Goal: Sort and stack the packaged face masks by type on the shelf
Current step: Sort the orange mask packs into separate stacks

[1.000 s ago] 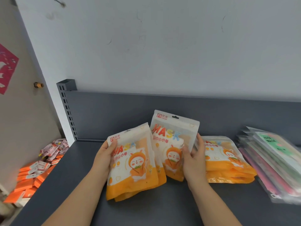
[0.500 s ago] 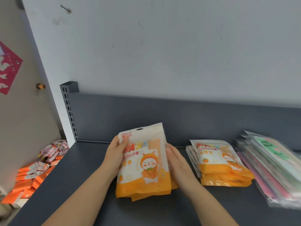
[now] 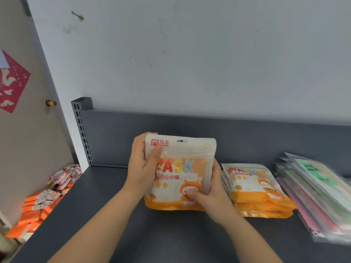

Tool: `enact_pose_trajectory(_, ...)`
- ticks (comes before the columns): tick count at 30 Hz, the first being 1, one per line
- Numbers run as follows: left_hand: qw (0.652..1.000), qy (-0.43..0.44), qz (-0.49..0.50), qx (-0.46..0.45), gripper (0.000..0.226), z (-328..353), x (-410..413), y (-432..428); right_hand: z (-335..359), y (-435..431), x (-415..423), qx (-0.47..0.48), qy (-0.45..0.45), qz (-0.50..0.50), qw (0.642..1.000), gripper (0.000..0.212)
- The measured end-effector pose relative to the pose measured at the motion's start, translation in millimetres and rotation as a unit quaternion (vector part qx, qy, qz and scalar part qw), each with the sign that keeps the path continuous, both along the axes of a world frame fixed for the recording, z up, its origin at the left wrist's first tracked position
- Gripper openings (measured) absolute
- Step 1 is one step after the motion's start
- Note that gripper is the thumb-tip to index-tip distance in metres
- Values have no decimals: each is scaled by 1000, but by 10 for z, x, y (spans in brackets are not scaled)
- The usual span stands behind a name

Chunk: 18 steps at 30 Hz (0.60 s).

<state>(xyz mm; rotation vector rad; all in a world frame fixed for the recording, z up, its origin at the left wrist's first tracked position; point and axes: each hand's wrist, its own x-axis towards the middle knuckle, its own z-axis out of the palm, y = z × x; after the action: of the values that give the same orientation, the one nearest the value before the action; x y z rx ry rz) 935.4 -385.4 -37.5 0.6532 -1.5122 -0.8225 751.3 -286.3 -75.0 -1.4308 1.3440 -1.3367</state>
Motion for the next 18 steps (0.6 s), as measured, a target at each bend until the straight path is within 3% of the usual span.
enact_pose_trajectory(3,996,-4,-82,28,61,-43,19,-40,-52,-38,-13,-11,1,-26,1000,101)
enact_pose_trajectory(7,954,-140,-173,198,98,-354,170,-186,-162,-77,-64,12,26,-41,999,104)
enact_pose_trajectory(9,937,-186,-190,228,110,-513,201,-167,-173,-99,-54,18,18,-40,999,108)
enact_pose_trajectory(11,945,-165,-186,211,113,-582,168,-134,-181,-123,-36,10,23,-37,999,110)
enact_pose_trajectory(15,957,-130,-177,192,91,-521,88,-77,-164,-158,-34,-10,14,-32,999,112)
enact_pose_trajectory(18,952,-136,-189,197,87,-538,108,-43,-197,-162,-65,-7,-4,-28,1000,106)
